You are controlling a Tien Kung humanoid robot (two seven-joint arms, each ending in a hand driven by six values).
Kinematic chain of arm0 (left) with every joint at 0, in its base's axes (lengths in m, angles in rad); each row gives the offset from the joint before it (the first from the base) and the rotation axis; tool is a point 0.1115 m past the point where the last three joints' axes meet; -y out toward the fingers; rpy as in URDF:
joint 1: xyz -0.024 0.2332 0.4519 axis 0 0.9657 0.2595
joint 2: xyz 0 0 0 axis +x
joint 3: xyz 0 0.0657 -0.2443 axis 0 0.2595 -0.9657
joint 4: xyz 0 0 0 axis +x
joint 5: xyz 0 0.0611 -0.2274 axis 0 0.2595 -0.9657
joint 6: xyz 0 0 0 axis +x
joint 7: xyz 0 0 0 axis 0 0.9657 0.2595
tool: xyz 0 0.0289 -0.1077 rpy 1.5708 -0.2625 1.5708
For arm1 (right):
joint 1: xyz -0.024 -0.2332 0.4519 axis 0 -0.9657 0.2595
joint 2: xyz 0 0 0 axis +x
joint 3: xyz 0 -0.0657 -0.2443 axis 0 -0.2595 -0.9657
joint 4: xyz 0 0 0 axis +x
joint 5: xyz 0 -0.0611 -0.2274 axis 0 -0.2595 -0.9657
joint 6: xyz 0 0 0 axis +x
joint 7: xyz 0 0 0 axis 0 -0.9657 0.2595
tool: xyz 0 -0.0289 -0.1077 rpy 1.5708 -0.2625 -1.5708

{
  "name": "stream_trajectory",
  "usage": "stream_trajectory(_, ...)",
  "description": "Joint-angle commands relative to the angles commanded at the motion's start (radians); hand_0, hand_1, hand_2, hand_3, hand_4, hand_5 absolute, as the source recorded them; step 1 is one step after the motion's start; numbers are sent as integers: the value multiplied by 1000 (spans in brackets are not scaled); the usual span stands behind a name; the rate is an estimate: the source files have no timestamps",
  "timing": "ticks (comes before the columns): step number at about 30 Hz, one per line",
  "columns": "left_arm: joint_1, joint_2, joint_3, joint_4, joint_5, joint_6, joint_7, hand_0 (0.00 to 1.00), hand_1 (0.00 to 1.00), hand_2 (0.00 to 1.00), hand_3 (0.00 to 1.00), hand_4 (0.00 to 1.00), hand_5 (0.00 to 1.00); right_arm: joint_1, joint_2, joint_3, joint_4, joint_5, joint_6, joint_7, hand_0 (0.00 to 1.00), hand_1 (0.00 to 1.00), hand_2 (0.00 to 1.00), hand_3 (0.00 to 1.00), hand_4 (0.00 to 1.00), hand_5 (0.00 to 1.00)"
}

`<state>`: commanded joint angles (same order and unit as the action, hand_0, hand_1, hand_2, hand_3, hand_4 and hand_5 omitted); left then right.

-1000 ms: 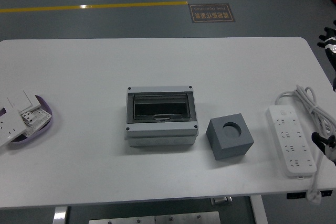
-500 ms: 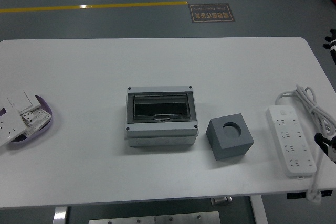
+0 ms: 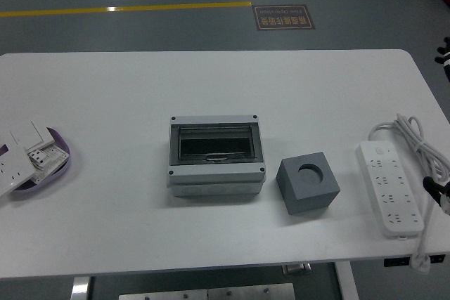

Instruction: Pick up the cylinder from the cube,place it in the box,flap close box

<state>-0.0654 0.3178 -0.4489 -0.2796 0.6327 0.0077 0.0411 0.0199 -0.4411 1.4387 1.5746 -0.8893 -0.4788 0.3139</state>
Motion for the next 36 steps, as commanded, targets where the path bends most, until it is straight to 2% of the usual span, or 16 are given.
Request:
stream_trajectory(6, 15, -5, -13, 1, -1, -1, 0, 597, 622, 615, 635, 691, 217, 10, 3, -5, 1, -32, 11, -12, 553, 565, 615, 663, 621, 226)
stream_trajectory(20, 0, -22, -3, 10, -20, -1, 0, 597, 622, 615, 637, 689, 217, 37, 38, -34, -8, 41, 21, 20, 555, 566, 616, 663, 621, 220)
stream_trajectory(36, -7, -25, 7, 11, -23, 1, 2, 597, 622, 615, 635, 684, 214, 41, 42, -44, -12, 61, 20, 24, 556, 564, 616, 658, 623, 219)
